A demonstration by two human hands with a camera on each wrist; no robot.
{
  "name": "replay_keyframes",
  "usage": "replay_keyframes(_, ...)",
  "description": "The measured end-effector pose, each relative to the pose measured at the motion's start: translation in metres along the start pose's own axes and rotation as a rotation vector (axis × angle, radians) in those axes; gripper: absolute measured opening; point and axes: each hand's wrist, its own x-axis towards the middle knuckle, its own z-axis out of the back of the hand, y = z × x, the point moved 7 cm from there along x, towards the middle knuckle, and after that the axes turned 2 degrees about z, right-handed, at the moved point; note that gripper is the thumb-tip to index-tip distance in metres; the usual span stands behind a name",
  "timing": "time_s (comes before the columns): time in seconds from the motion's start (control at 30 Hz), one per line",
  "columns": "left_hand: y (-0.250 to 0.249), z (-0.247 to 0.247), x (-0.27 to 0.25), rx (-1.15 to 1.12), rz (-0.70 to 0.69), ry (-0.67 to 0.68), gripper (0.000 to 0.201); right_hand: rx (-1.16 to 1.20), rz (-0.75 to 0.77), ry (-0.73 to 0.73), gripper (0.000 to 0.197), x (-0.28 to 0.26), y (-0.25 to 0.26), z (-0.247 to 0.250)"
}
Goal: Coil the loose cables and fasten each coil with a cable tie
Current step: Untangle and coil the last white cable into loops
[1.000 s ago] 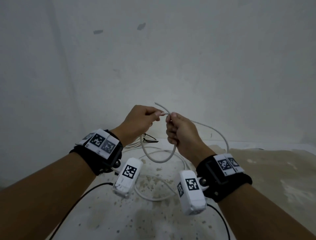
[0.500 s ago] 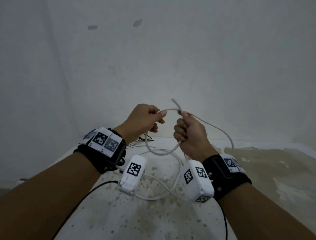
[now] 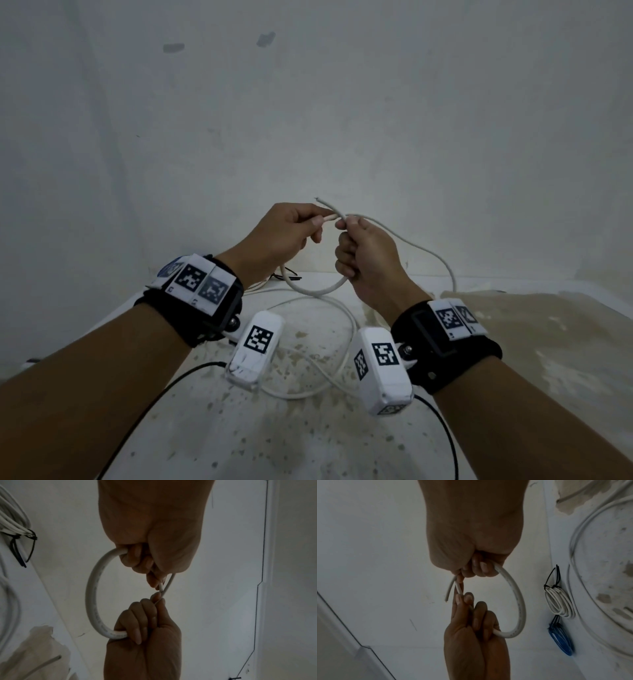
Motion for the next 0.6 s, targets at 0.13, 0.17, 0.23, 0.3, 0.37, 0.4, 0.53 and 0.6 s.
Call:
replay_keyframes(0.13,0.002,0.001,0.002,0.021,0.053,0.024,0.024,-0.064,0.045,-0.03,0.026,0.0,0.002,0.002)
replay_keyframes(0.17,0.002,0.001,0.002,0.032,0.063,0.029,0.023,-0.076,0.051,-0.031,0.026,0.0,0.001,0.002)
replay_keyframes(0.23,0.0,0.0,0.002,0.034,0.069,0.014,0.021,-0.095,0.053,-0.026,0.026,-0.002,0.0,0.0)
replay_keyframes(0.3,-0.004,0.002,0.001,0.053,0.049,-0.079,0.032,-0.111,0.047,0.001,0.026,-0.002,0.001,-0.003)
replay_keyframes(0.37,-0.006,0.005,0.0,0.066,0.015,-0.172,0.033,-0.104,0.037,0.047,0.026,-0.003,0.001,-0.006)
replay_keyframes(0.4,-0.007,0.005,-0.001,0.07,0.006,-0.189,0.029,-0.102,0.029,0.065,0.025,-0.004,0.001,-0.007)
replay_keyframes(0.53,-0.006,0.007,0.0,0.167,0.003,-0.198,0.028,-0.218,-0.016,0.087,0.028,-0.008,-0.001,-0.004)
replay_keyframes(0.6,-0.005,0.008,-0.001,0.196,0.001,-0.194,0.029,-0.588,0.14,-0.053,0.038,-0.007,0.017,0.01)
